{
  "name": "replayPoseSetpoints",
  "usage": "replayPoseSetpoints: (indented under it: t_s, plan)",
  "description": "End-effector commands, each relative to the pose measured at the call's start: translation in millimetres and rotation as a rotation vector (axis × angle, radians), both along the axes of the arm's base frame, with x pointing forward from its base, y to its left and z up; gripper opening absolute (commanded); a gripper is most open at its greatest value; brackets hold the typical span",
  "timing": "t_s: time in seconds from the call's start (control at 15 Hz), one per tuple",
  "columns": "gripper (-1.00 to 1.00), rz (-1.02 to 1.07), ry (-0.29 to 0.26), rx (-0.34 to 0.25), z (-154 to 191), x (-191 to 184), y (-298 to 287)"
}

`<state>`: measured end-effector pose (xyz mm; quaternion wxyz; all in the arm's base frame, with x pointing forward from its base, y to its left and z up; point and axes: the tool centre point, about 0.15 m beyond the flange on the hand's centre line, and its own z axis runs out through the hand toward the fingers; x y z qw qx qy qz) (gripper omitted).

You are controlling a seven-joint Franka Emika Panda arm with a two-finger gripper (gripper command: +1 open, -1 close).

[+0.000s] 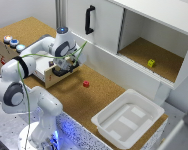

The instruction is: Go towards the yellow block and pick it up

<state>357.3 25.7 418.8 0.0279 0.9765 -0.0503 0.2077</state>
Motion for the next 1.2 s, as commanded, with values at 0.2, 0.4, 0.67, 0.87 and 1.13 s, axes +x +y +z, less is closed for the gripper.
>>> replayPoseSetpoints:
  t_s: [0.2,0.4,0.67,0.87,1.13]
  plan:
    - [1.00,-0.162,0.045,-0.061,10,101,-87]
    - [1.00,-0.171,0.035,-0.037,5,130,-133]
    - [1.00,-0.223,-0.003,0.042,8,161,-204]
    - [1.00,-0.214,-0.038,0.040,19,181,-249]
    - [1.00,-0.206,-0.113,0.038,46,222,-310]
